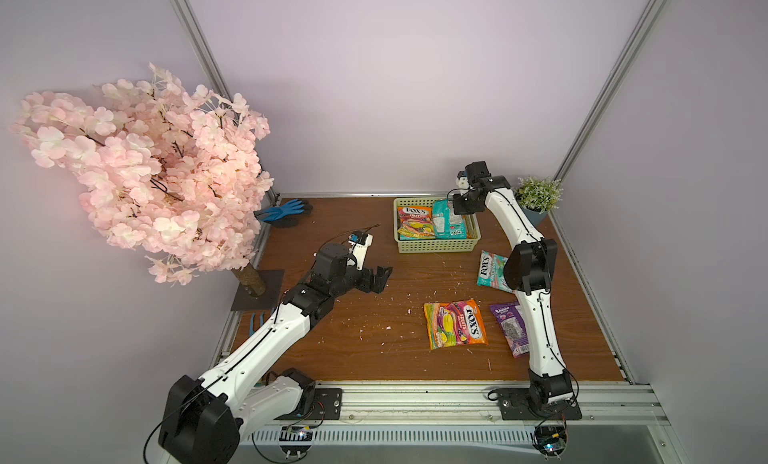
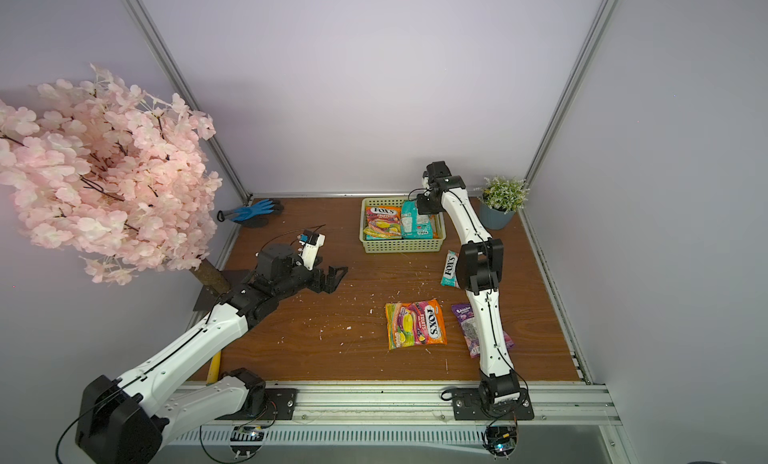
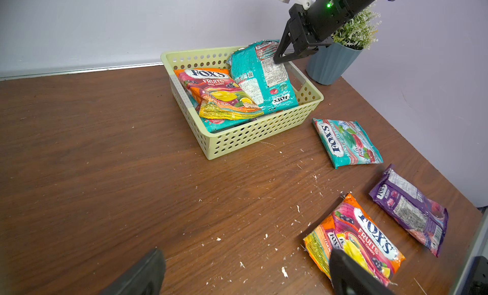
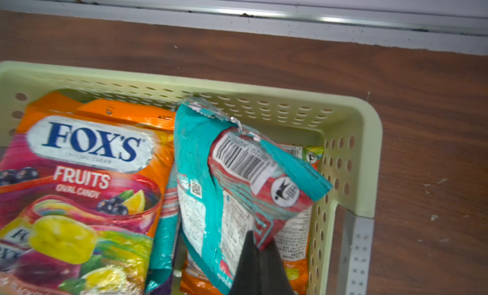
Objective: Put the candies in the basket
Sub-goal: Place the candy in the basket.
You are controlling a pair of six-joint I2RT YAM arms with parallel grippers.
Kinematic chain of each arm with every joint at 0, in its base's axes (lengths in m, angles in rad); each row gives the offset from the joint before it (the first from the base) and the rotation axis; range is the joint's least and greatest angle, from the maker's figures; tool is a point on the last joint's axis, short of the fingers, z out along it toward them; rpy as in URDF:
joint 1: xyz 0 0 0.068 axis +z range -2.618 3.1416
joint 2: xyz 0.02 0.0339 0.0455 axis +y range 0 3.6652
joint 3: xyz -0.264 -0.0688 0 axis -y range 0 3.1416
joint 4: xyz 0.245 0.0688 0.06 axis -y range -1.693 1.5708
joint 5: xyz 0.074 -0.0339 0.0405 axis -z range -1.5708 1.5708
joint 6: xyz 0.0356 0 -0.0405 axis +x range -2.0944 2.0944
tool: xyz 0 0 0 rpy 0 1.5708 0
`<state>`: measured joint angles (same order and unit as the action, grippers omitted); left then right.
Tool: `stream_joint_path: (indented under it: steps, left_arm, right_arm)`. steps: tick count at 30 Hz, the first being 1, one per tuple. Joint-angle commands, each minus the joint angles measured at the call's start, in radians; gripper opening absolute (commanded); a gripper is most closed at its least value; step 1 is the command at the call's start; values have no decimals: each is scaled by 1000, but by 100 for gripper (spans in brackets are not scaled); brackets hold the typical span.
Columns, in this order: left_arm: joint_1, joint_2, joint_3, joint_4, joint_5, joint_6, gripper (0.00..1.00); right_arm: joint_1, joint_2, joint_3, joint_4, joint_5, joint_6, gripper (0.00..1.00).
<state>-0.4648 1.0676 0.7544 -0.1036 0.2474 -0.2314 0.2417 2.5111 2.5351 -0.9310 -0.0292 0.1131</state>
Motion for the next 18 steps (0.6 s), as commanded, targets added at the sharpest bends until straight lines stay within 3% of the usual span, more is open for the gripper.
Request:
stream_joint_path:
  steps: [1,8,13,18]
  left_arm:
    - [-9,6,-5,1,15,11,100]
    - [-9,10,-5,2,9,11,100]
    - [-9,8,-7,1,0,1,100]
    - [-8,2,-9,8,-40,-63,100]
  right_arm:
    - [14,-22,-21,-20,36,0,2]
    - [15,-41,-65,-3,44,-1,8]
    - [20,-81,-46,-16,82,12,33]
    - [62,-216,-160,-34,97,73,45]
